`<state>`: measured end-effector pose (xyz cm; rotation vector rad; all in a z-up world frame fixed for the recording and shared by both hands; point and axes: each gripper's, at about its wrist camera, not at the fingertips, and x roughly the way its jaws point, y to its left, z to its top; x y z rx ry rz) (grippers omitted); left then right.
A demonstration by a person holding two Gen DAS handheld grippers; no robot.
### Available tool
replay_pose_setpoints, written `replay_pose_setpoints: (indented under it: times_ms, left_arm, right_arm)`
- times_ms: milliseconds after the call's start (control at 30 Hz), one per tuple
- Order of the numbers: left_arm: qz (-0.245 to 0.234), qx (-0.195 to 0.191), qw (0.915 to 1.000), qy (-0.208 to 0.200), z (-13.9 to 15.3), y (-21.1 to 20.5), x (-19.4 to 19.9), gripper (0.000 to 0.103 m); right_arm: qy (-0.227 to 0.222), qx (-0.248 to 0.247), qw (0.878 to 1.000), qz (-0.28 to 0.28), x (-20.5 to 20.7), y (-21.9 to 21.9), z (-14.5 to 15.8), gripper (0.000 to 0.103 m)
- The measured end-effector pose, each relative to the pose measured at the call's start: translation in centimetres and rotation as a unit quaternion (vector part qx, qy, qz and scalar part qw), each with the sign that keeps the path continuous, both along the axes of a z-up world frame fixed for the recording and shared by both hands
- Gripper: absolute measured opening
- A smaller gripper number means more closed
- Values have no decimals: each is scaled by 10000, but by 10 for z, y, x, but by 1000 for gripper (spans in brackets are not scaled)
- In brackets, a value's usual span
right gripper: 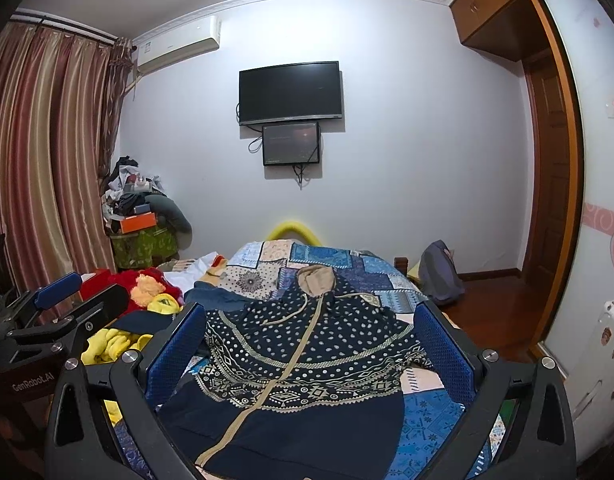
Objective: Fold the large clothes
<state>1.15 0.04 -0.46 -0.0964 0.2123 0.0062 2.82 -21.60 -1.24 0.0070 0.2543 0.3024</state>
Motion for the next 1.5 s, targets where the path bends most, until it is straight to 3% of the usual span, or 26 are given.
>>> replay_pose_setpoints:
  times_ms: [1133,1500]
  left_arm:
    - [108,186,9998,60,-6,-1,6,103]
    - [271,-24,9977,625,-35,32,60,103]
  right_arm:
    - [129,-1,9999,-51,11,3,-9,103]
    - [459,-156,9988,-4,46,20,-21,103]
